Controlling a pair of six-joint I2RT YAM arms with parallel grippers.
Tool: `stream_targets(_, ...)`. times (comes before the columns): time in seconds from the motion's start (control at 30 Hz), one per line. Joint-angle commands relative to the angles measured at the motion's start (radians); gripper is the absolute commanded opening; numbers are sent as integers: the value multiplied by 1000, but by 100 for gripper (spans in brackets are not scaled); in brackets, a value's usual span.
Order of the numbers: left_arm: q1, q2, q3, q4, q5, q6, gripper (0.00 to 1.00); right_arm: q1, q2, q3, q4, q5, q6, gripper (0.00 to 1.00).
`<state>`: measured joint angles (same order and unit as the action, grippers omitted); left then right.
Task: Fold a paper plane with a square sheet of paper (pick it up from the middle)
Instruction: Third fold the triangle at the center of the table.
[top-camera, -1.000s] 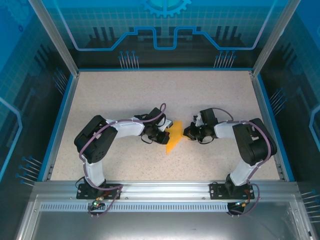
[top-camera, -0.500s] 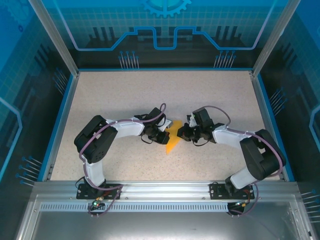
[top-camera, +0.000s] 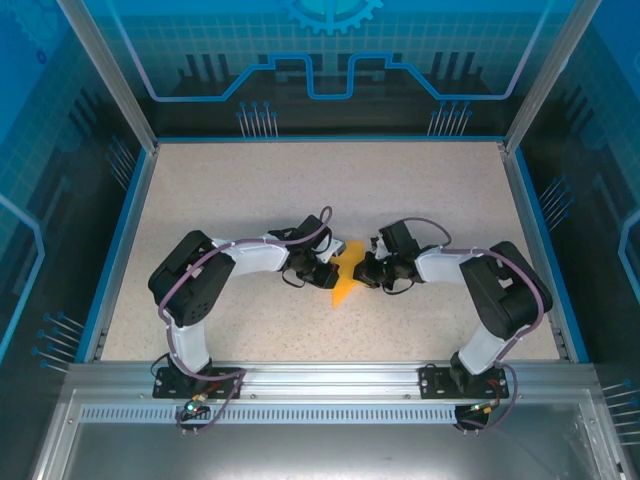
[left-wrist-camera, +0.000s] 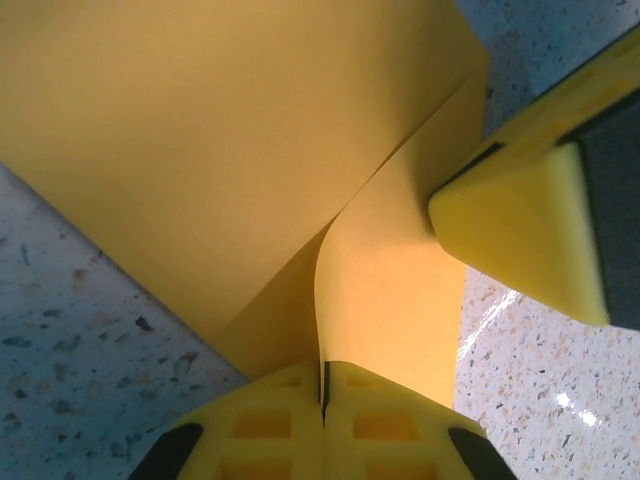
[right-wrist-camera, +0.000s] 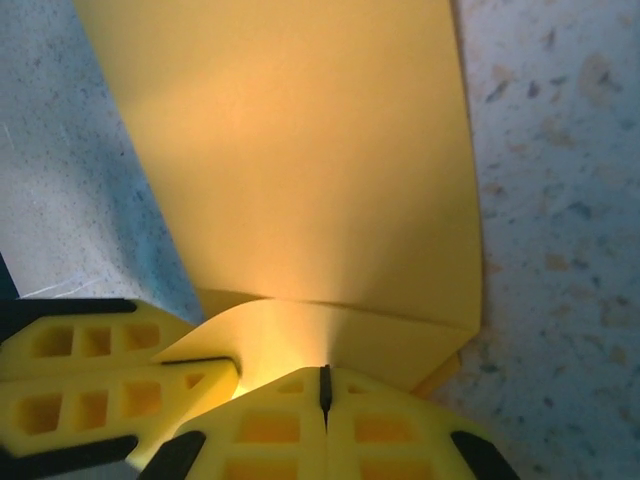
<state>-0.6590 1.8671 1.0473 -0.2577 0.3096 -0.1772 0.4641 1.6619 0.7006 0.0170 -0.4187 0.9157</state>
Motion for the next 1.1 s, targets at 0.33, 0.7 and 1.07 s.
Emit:
stream_targets(0.33,-7,21,3,-85,-10,18,0,176,-129,-122,119,49,141,7)
stream_targets(0.7,-7,27,-1,-81,-3,17,0,275,-85,-126,179,80,198,7)
stream_targets(1.07,-6,23,-2,-84,-4,15,0,284,-13,-135,174,71,198,6)
